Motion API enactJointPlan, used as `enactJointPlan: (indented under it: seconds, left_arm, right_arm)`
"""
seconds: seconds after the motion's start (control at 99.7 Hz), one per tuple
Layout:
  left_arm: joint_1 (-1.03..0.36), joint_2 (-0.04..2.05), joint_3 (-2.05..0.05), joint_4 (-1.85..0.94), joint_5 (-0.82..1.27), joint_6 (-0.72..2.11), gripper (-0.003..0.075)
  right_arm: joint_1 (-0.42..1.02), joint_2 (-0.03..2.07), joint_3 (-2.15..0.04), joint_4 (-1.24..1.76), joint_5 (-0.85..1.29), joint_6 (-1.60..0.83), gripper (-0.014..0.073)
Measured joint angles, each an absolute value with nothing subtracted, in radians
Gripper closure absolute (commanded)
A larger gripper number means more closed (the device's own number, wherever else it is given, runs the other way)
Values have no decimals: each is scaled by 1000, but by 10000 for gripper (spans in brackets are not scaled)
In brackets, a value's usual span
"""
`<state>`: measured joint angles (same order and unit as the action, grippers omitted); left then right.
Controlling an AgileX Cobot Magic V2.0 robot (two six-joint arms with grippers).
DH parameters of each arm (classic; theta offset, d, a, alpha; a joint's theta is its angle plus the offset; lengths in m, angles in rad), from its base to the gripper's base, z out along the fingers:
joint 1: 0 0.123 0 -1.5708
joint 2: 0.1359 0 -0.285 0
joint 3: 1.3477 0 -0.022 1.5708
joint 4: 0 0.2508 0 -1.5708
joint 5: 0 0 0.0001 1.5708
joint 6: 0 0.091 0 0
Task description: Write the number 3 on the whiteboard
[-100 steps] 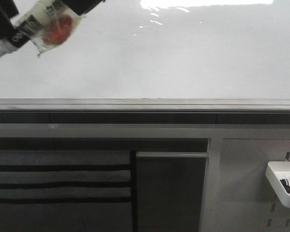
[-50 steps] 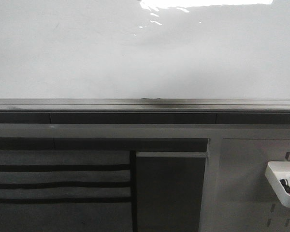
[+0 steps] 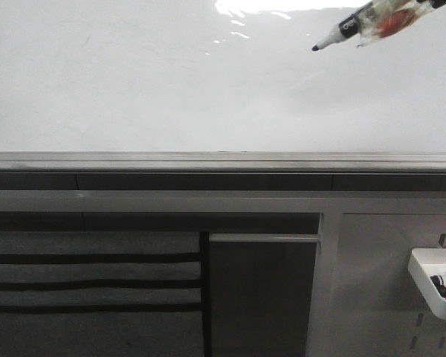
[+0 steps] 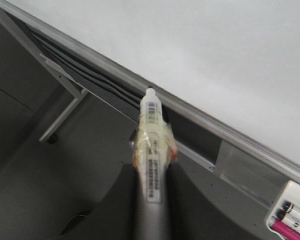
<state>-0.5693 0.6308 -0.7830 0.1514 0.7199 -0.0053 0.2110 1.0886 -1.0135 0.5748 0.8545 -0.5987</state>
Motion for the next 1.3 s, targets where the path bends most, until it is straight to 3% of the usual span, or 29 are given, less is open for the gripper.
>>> enactJointPlan:
  seconds: [0.18,0.461,0.762,1.303]
  left_arm:
    - [-569,631,-782,151,708,-5,405]
    - [-569,631,-782,151,708,-7,405]
    - [-569,631,-782,151,708,-7,405]
    - [-569,631,-782,151,706,-7,405]
  right_arm:
    - [227,1145,-1047,662,850,-607,653]
    - [240,1337,-1288,678,958,-607,653]
    - [400,1471,-1430,458,930,-519,653]
    - [342,1583,-1485,421,820,-468,653]
